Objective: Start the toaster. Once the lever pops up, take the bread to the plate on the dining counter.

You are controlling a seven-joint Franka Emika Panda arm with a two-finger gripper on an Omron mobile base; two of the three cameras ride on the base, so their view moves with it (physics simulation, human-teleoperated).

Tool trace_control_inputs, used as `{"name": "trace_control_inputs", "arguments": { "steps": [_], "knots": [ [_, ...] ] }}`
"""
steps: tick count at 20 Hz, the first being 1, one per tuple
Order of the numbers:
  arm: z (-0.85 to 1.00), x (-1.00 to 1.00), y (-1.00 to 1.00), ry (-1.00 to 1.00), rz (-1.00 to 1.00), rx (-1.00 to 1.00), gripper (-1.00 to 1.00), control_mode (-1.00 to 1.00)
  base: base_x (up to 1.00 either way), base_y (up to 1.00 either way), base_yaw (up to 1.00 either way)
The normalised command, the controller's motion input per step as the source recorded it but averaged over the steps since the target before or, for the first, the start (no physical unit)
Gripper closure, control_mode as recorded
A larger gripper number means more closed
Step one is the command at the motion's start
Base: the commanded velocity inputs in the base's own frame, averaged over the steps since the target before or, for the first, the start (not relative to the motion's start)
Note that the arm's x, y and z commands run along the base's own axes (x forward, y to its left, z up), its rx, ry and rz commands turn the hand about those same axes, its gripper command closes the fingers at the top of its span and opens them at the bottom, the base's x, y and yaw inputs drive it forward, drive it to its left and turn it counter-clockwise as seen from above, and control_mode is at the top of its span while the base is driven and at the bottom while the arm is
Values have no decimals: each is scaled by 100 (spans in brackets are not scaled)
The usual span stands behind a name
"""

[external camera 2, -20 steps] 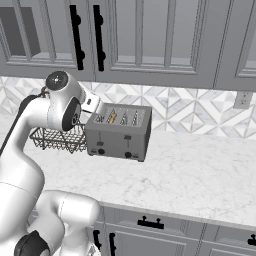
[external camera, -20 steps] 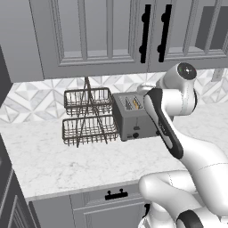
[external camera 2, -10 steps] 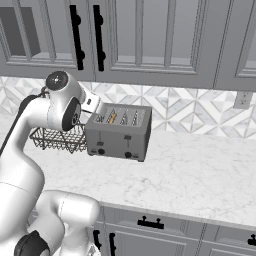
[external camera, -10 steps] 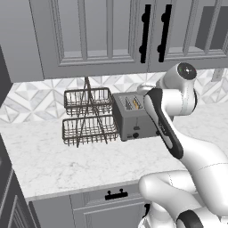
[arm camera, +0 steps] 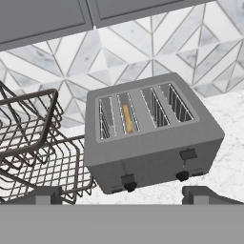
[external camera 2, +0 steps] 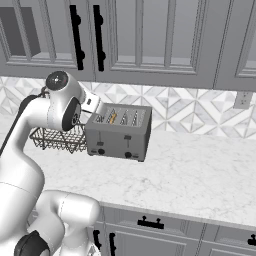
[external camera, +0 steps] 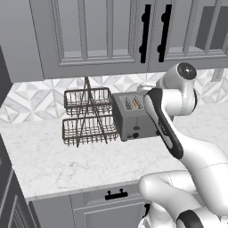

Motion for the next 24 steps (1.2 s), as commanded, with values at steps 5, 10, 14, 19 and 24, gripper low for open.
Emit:
{"name": "trace_control_inputs", "arguments": {
  "steps": [5, 10, 14, 19, 24],
  "knots": [
    [0, 0, 0, 0, 0, 0, -100, -100, 0, 0, 0],
    [0, 0, 0, 0, 0, 0, -100, -100, 0, 0, 0],
    [0, 0, 0, 0, 0, 0, -100, -100, 0, 0, 0],
    [0, 0, 0, 0, 0, 0, -100, -100, 0, 0, 0],
    [0, 0, 0, 0, 0, 0, -100, -100, 0, 0, 0]
  ]
}}
